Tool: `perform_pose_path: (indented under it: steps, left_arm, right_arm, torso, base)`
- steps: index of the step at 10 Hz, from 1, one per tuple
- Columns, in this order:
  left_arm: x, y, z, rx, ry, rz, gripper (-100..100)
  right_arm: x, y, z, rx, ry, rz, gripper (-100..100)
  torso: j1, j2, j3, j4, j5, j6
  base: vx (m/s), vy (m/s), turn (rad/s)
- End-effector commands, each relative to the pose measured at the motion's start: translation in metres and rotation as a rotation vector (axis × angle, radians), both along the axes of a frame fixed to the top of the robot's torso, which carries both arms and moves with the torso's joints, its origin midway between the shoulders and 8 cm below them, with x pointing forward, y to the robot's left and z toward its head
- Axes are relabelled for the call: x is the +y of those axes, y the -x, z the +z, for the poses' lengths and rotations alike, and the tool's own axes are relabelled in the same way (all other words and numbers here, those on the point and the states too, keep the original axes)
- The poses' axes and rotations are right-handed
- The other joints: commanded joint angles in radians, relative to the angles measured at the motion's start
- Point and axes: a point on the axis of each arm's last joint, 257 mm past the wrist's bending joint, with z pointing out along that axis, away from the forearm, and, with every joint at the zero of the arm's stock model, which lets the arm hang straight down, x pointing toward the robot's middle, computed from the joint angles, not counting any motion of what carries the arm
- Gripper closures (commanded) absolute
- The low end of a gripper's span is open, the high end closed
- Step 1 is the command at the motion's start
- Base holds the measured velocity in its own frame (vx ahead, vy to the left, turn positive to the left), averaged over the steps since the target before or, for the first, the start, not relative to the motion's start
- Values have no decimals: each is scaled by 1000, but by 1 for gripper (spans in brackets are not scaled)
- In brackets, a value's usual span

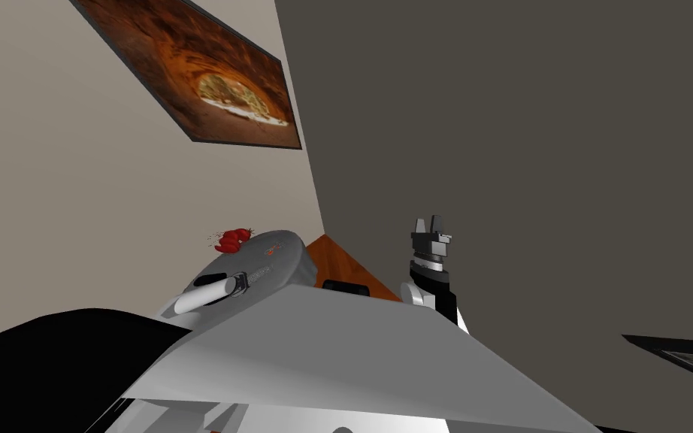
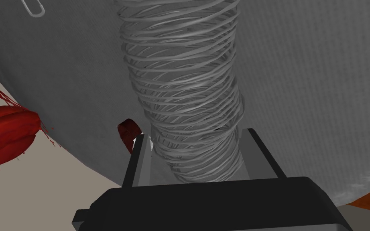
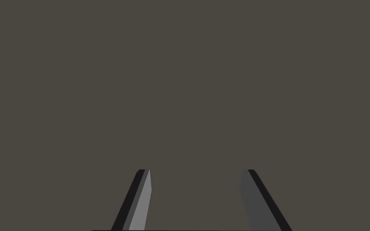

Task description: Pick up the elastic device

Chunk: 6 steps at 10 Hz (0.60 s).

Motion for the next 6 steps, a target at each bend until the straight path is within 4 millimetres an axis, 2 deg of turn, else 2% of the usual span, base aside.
perform_pose_path:
  steps: [1, 4, 5, 6]
  left_arm:
    - [-2, 0, 6, 2, 0, -26, 100]
    - [-7, -1, 17, 4, 0, -75, 100]
    - [-5, 0, 14, 3, 2, -60, 100]
    - [-6, -1, 15, 4, 1, -63, 0]
  right_arm:
    - [0, 0, 0, 0, 0, 0, 0]
    - [0, 0, 0, 0, 0, 0, 0]
    - [0, 0, 0, 0, 0, 0, 0]
    - [0, 0, 0, 0, 0, 0, 0]
  torso:
    - [0, 0, 0, 0, 0, 0]
    - [-3, -5, -3, 0, -1, 2]
    - [-1, -4, -2, 0, -1, 2]
    - [0, -2, -1, 0, -1, 3]
  base:
    - [108, -57, 262]
    - [106, -45, 152]
    - [37, -11, 31]
    - [7, -3, -6]
